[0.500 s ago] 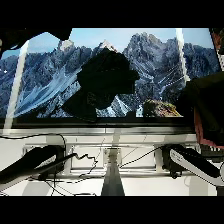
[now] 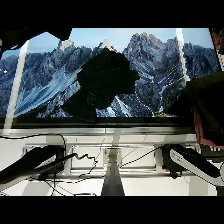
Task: Fold the clothes and pants, and hang the long-sleeved shirts on hangers.
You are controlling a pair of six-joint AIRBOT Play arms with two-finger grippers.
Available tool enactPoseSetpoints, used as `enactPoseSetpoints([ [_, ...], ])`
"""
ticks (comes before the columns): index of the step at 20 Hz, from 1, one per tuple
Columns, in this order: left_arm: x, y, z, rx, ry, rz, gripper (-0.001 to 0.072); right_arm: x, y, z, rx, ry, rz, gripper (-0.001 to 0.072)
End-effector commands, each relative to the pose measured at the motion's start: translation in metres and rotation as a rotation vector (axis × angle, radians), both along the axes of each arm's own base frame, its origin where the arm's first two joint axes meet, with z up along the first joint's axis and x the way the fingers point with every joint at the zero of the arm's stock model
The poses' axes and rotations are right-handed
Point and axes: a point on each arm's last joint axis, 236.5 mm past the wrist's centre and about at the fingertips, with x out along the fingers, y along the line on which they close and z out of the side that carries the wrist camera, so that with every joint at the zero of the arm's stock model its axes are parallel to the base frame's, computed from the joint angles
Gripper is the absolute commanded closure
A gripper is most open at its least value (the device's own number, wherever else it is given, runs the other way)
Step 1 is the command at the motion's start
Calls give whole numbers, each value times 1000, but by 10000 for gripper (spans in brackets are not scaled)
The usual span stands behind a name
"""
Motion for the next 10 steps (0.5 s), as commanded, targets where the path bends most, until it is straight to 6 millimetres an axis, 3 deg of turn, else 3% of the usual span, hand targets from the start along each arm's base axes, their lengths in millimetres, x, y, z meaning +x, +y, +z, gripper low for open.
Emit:
enactPoseSetpoints([
  [1,0,1,0,-1,-1,1,11,23,0,18,-29,-113,35,692],
  [7,0,0,1,-2,-2,0,11,45,4,39,-40,-239,73,693],
  [9,-1,-1,0,-7,4,-4,11,49,28,32,50,-238,127,692],
  [10,-1,-1,0,-7,3,-4,11,53,53,25,123,-222,209,693],
])
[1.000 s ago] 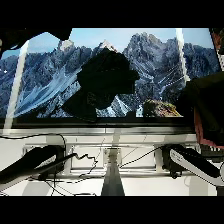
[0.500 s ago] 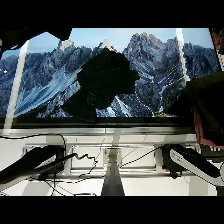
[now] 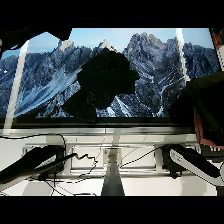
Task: Fold the clothes and pants, and hang the long-sleeved shirts on hangers.
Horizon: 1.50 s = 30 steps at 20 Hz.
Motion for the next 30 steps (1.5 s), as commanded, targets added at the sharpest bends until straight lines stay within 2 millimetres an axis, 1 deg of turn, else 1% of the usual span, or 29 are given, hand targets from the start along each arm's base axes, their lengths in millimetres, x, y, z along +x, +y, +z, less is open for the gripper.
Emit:
enactPoseSetpoints([
  [1,-1,-1,0,-6,2,-3,10,10,71,-15,171,35,259,692],
  [2,-1,-1,0,-6,2,-3,10,6,108,-29,242,89,407,692],
  [3,-1,-1,0,-5,1,-3,10,-2,144,-47,309,160,550,692],
  [4,-1,-1,0,-5,1,-3,11,-12,174,-68,352,237,654,692],
  [5,0,0,1,-6,-3,-1,12,-22,199,-96,367,324,729,692],
  [6,1,1,1,3,-6,4,63,-34,223,-126,358,406,800,692],
  [8,6,16,1,72,-33,46,578,-67,275,-191,313,563,968,693],
  [9,10,26,1,104,-47,74,686,-81,299,-218,280,600,1045,692],
  [10,13,34,1,109,-48,95,690,-90,324,-243,233,604,1115,691],
  [11,17,46,1,109,-45,124,690,-94,345,-262,183,585,1162,685],
  [12,22,63,1,111,-41,163,690,-95,364,-277,118,552,1204,670],
  [13,26,82,-2,113,-28,206,690,-93,383,-288,33,505,1253,603],
  [14,29,103,-6,110,-1,258,690,-90,400,-294,-48,444,1303,405],
  [15,29,124,-14,102,40,308,690,-88,419,-298,-123,374,1363,230],
  [17,24,159,-32,103,130,384,690,-93,454,-307,-208,271,1467,218],
  [18,21,173,-40,106,169,417,690,-97,466,-313,-235,243,1502,219],
  [19,19,184,-45,109,192,441,690,-100,476,-320,-248,223,1523,218],
  [21,17,198,-47,109,208,475,690,-97,490,-330,-258,179,1537,219],
  [22,17,201,-47,109,208,482,690,-95,496,-333,-256,160,1539,219],
  [26,18,201,-48,108,210,481,689,-91,507,-349,-258,191,1543,219],
  [28,21,199,-53,102,223,475,689,-89,515,-353,-257,190,1548,219],
  [30,26,197,-62,99,245,468,690,-89,520,-357,-258,194,1553,220],
])
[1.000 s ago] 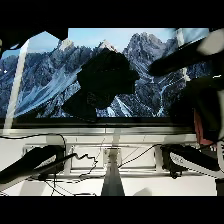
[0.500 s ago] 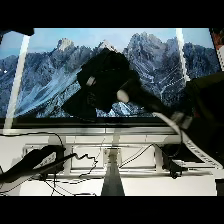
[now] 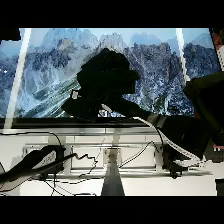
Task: Fold the clothes and pants, and hang the long-sleeved shirts on hangers.
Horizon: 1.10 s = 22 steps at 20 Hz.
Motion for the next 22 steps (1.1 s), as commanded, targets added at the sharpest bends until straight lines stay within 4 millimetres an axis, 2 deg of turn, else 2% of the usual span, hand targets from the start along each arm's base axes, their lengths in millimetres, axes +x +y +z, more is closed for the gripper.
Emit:
enactPoseSetpoints([
  [1,6,-4,-14,-26,35,-10,689,1,10,-11,-4,-2,11,234],
  [5,13,-15,-24,-73,59,-34,689,5,3,-30,-45,3,12,252],
  [7,14,-16,-27,-76,65,-35,689,6,3,-36,-57,1,16,283],
  [9,15,-16,-28,-75,67,-35,689,8,4,-38,-60,-3,18,396],
  [10,15,-16,-28,-75,67,-35,689,10,5,-37,-62,-16,23,513],
  [11,15,-16,-28,-75,69,-35,689,13,5,-34,-66,-31,29,699],
  [13,15,-14,-33,-65,85,-34,690,26,5,-23,-60,-54,18,693],
  [15,13,-11,-50,-56,149,-29,690,44,-2,-6,-60,-63,-17,693],
  [17,11,-4,-69,-44,220,-24,691,70,-25,16,-87,-67,-73,693],
  [18,11,2,-79,-51,250,-11,691,87,-43,31,-92,-60,-134,694],
  [20,5,19,-105,-61,320,27,692,125,-86,68,-47,-39,-317,694],
  [22,-12,38,-143,-81,430,63,692,162,-139,112,45,-51,-501,694],
])
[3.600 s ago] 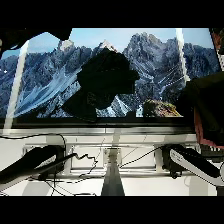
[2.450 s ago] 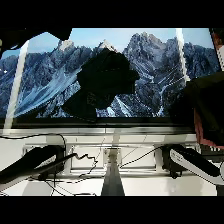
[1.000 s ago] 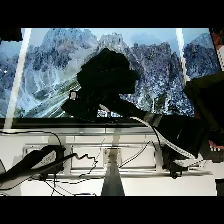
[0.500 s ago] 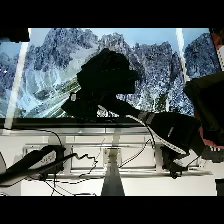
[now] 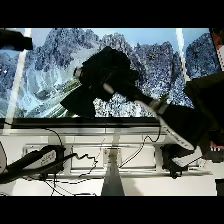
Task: Fold the clothes and pants, and hang the long-sleeved shirts on hangers.
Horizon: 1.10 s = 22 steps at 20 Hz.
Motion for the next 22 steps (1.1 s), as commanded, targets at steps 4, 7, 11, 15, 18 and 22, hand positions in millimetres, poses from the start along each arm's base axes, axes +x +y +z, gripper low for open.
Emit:
enactPoseSetpoints([
  [4,-58,-7,-122,-327,314,-25,691,79,-164,112,228,-36,-478,694],
  [7,-88,-39,-172,-533,433,-14,489,77,-188,109,340,85,-575,694],
  [11,-136,-99,-219,-720,625,-43,131,77,-197,101,342,109,-601,694],
  [15,-183,-161,-235,-753,785,-147,130,77,-198,101,341,109,-601,694],
  [18,-217,-200,-244,-707,898,-196,130,77,-198,101,342,108,-601,694],
  [22,-230,-232,-264,-662,913,-110,132,77,-197,101,343,111,-600,694],
])
